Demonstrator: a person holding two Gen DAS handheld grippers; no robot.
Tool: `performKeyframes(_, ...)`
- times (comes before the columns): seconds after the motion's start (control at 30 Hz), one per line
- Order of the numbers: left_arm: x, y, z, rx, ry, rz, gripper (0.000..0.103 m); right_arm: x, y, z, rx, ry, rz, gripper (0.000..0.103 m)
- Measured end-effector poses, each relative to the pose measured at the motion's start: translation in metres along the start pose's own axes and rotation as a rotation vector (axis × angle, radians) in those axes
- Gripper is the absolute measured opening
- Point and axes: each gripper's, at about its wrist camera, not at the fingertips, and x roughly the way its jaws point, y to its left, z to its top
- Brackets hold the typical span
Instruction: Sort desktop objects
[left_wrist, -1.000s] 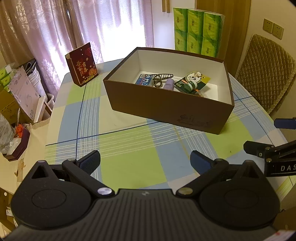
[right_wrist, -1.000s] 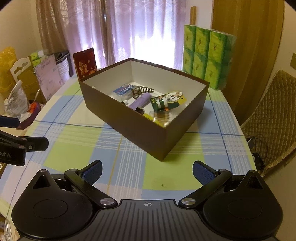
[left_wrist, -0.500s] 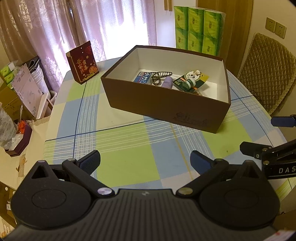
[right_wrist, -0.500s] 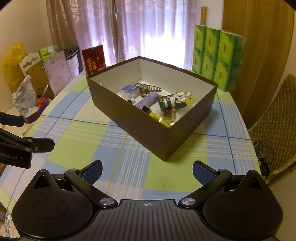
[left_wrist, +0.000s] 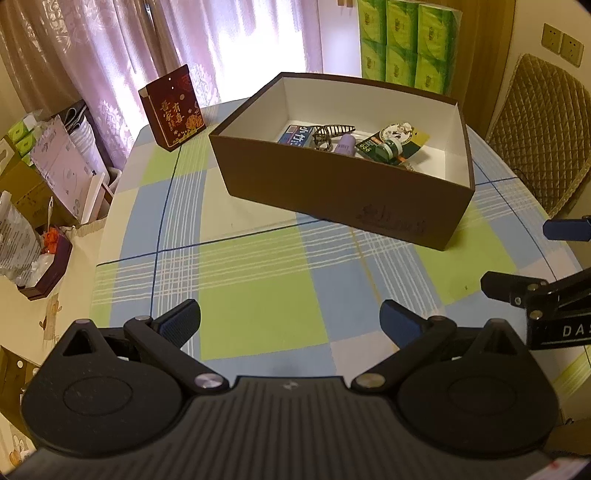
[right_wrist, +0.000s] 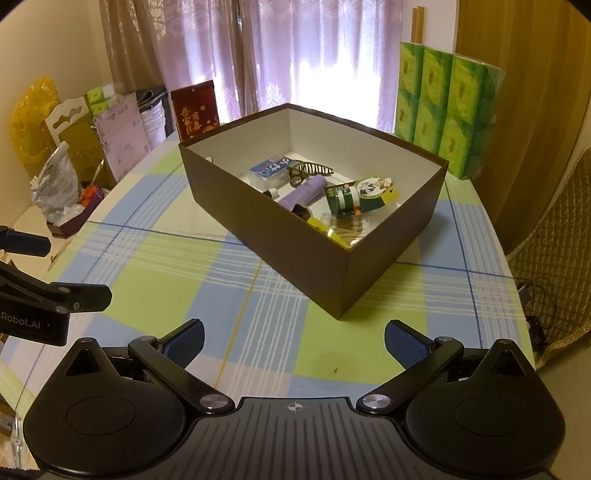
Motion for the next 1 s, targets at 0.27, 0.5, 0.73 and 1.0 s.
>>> performKeyframes(0.27, 0.003, -0.002, 0.001, 0.008, 0.01, -0.001, 0.102, 0.002, -0.002, -0.001, 0.003, 0.009, -0.002, 0.101)
performKeyframes(0.5, 0.008, -0.004, 0.002, 0.017, 0.021, -0.003, 0.102, 0.005, -0.004, -0.001, 0.004, 0.019, 0.0, 0.101)
performKeyframes(0.73, 0.012, -0.006, 0.004, 0.023, 0.028, -0.005, 0.102, 0.008, -0.004, 0.0, 0.001, 0.024, 0.001, 0.101)
performKeyframes(1.0, 0.014, -0.007, 0.007, 0.033, 0.013, 0.001, 0.102, 0.011, -0.008, -0.001, 0.01, 0.027, 0.001, 0.101)
